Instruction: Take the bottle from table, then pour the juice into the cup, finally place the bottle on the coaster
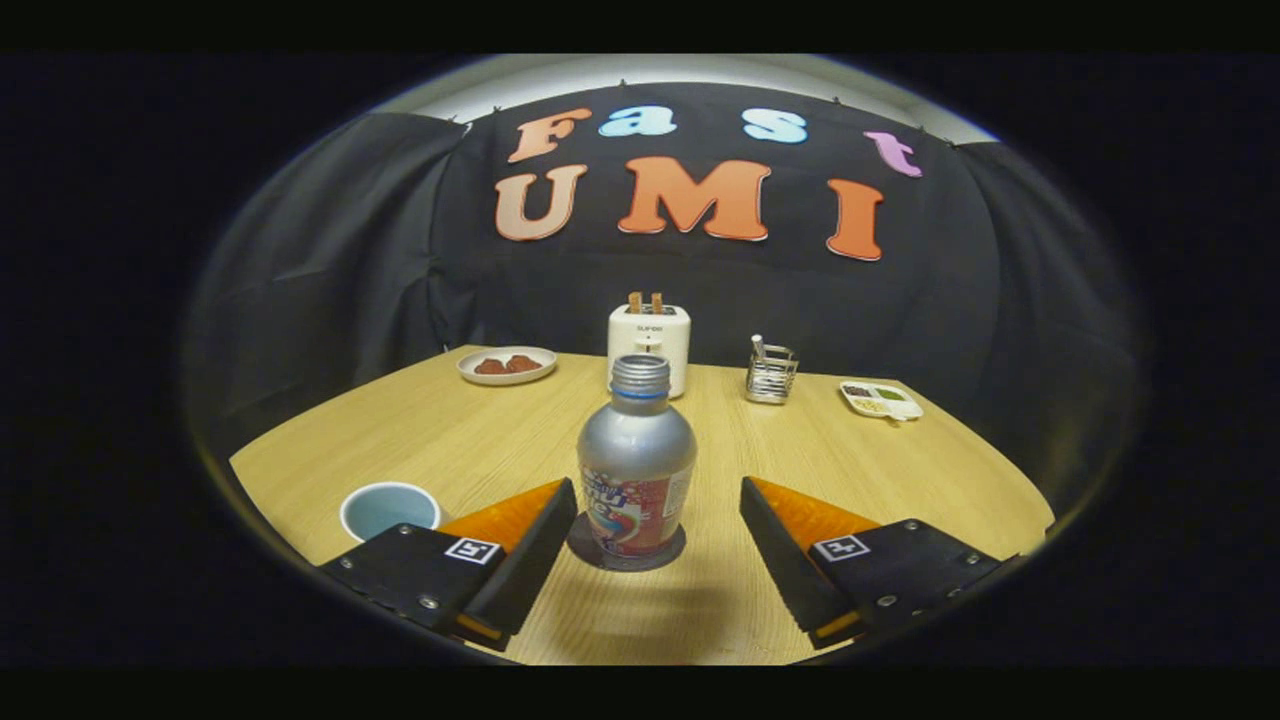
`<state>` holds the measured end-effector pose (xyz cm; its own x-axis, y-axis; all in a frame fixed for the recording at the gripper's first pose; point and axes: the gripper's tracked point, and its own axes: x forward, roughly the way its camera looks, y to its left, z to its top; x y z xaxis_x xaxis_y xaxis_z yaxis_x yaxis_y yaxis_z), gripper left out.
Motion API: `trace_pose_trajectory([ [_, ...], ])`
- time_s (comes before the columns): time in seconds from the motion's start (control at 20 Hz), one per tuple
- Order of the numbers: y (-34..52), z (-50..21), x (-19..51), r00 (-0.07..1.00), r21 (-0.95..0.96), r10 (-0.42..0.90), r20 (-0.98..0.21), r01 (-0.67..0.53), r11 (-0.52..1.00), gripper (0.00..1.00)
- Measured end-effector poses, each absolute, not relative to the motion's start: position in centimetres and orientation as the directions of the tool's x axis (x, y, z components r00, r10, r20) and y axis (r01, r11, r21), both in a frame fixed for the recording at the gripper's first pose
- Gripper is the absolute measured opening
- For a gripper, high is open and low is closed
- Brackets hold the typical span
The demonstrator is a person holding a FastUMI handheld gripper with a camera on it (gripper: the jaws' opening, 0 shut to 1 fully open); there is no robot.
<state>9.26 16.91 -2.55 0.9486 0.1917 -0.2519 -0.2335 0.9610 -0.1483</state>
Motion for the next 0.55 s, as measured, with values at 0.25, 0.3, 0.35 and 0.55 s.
trace_pose_trajectory([
  [0.25,15.2,-0.3,6.1,0.962,-0.112,0.174,-0.213,-0.201,0.973,0.97],
  [0.3,14.5,0.0,5.5,0.966,-0.109,0.159,-0.204,-0.183,0.977,0.97],
  [0.35,13.8,0.0,5.0,0.971,-0.092,0.141,-0.195,-0.161,0.983,0.98],
  [0.55,12.4,-1.6,3.4,0.975,-0.041,0.091,-0.205,-0.101,0.994,0.97],
])
